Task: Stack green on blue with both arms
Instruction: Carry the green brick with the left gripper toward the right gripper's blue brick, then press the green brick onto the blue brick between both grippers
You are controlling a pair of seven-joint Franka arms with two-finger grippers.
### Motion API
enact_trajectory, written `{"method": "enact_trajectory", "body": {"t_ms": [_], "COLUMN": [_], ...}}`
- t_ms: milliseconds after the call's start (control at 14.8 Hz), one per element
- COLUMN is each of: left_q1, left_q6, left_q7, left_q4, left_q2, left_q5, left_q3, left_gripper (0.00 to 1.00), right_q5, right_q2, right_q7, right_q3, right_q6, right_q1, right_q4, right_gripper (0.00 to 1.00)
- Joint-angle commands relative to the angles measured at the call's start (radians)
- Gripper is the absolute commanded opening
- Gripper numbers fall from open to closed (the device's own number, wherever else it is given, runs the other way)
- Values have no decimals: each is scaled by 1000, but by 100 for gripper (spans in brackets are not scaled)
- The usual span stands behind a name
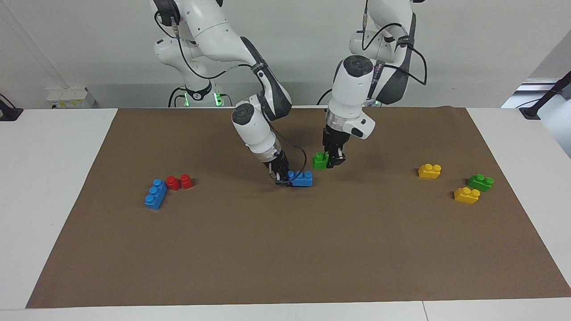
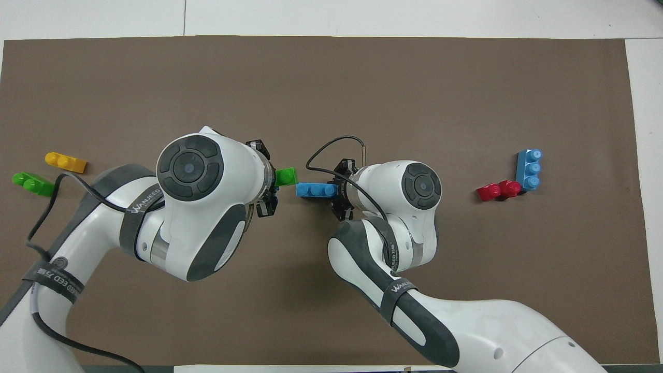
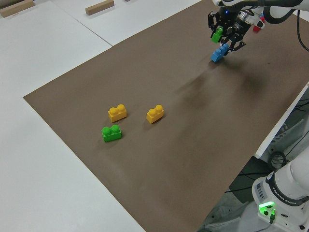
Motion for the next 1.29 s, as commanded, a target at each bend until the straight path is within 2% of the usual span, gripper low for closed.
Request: {"method": "enact_trajectory", "body": {"t_ms": [0, 203, 541, 1218], "left_q1": [-49, -70, -89, -112], "left_q6": [72, 107, 195, 224], "left_q7": [-37, -38, -49, -66], "left_q4": [-75, -81, -115, -116], "left_q2": [-22, 4, 34, 99], "left_q5": [21, 21, 24, 81], "left_q3": [17, 17, 19, 19], "left_gripper": [0, 0, 0, 0], "right_q5": [34, 46, 203, 207], "right_q2": [7, 15, 12, 10], "right_q7": [-37, -83, -242, -244], "right_q3": [-1, 4, 3, 3], "right_q6": [33, 34, 42, 63], "right_q1": [5, 4, 17, 19], "right_q4": [-10, -19, -44, -61], "right_gripper": [1, 2, 4, 5]}}
